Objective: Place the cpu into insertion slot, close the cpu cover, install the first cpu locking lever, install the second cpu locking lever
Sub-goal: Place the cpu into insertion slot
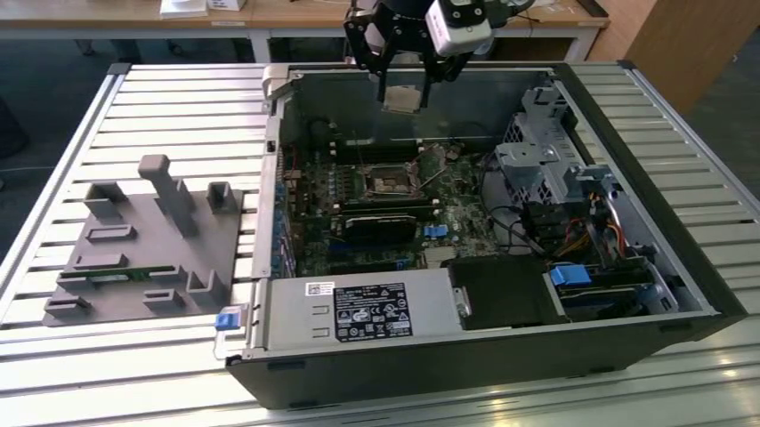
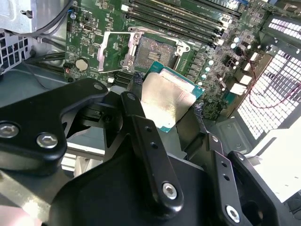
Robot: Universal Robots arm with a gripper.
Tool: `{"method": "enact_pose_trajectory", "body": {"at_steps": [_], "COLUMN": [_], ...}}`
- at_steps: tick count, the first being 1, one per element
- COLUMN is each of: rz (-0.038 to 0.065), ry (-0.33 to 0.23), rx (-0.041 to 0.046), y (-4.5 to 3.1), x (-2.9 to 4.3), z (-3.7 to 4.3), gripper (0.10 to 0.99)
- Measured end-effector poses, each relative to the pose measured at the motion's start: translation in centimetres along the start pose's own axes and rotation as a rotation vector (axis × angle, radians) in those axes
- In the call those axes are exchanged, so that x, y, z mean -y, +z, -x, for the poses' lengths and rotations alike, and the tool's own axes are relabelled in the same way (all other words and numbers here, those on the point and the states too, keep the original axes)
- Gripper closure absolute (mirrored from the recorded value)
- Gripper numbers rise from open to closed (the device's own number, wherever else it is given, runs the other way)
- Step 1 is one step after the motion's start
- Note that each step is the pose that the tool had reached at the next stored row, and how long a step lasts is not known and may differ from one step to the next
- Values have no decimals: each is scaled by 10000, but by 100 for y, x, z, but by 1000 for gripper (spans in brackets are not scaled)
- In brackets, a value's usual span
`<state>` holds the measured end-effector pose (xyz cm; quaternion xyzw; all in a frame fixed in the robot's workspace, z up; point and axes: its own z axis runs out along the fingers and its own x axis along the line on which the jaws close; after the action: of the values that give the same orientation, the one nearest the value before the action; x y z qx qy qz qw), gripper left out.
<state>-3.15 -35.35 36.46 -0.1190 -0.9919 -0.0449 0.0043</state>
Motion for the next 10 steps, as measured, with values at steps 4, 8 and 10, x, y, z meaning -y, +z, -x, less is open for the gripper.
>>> {"method": "enact_pose_trajectory", "body": {"at_steps": [4, 8, 10], "rz": [1, 3, 4], "ry": [79, 156, 194], "rx": [7, 14, 17], "y": [0, 0, 0], "x": [0, 0, 0], "z": [-1, -2, -2], "gripper": [545, 545, 545]}}
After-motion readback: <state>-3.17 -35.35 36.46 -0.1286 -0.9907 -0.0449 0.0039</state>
